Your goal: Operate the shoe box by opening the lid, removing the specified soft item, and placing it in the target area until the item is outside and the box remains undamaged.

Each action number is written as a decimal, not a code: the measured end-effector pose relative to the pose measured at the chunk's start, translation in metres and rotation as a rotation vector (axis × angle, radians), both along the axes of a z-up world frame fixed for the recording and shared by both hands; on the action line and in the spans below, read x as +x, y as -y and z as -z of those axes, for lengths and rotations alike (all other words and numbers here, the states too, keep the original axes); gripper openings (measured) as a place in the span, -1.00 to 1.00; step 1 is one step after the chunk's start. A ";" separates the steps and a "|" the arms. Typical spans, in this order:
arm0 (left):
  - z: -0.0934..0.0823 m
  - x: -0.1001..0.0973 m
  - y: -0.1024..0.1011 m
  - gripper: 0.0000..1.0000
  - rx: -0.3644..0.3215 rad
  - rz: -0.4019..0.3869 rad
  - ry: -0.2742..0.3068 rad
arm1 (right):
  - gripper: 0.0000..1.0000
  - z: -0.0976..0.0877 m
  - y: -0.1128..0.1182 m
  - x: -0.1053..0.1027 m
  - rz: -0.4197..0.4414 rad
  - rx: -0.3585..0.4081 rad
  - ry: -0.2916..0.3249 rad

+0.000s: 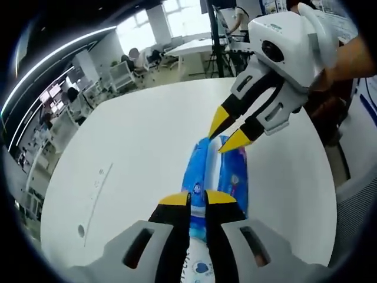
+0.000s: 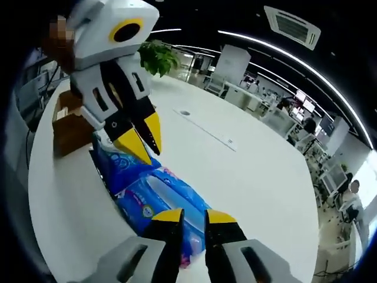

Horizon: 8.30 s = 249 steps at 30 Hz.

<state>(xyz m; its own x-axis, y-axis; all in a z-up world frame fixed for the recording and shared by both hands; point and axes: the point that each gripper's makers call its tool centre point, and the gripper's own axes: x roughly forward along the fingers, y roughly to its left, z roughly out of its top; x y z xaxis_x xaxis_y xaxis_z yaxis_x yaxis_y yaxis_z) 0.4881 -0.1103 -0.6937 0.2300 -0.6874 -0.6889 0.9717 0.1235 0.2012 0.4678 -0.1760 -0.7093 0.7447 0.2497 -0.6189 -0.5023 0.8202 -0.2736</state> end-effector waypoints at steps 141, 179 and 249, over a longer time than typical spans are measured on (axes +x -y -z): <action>-0.085 -0.202 -0.390 0.61 -0.350 -0.665 -0.014 | -0.18 0.017 -0.357 -0.033 -0.830 -0.039 -0.296; -0.082 -0.203 -0.386 0.59 -0.350 -0.654 -0.032 | -0.18 0.018 -0.351 -0.037 -0.863 -0.023 -0.321; -0.081 -0.207 -0.373 0.82 -0.380 -0.616 -0.071 | -0.73 -0.093 -0.329 -0.033 -0.916 0.081 -0.117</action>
<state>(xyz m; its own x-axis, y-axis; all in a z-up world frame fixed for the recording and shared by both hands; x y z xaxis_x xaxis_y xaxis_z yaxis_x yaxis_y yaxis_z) 0.2812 0.2631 -0.6132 0.6157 -0.6425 -0.4562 0.7127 0.7010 -0.0253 0.4345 0.1529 -0.6165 0.1688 0.7557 -0.6328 -0.9849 0.1036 -0.1390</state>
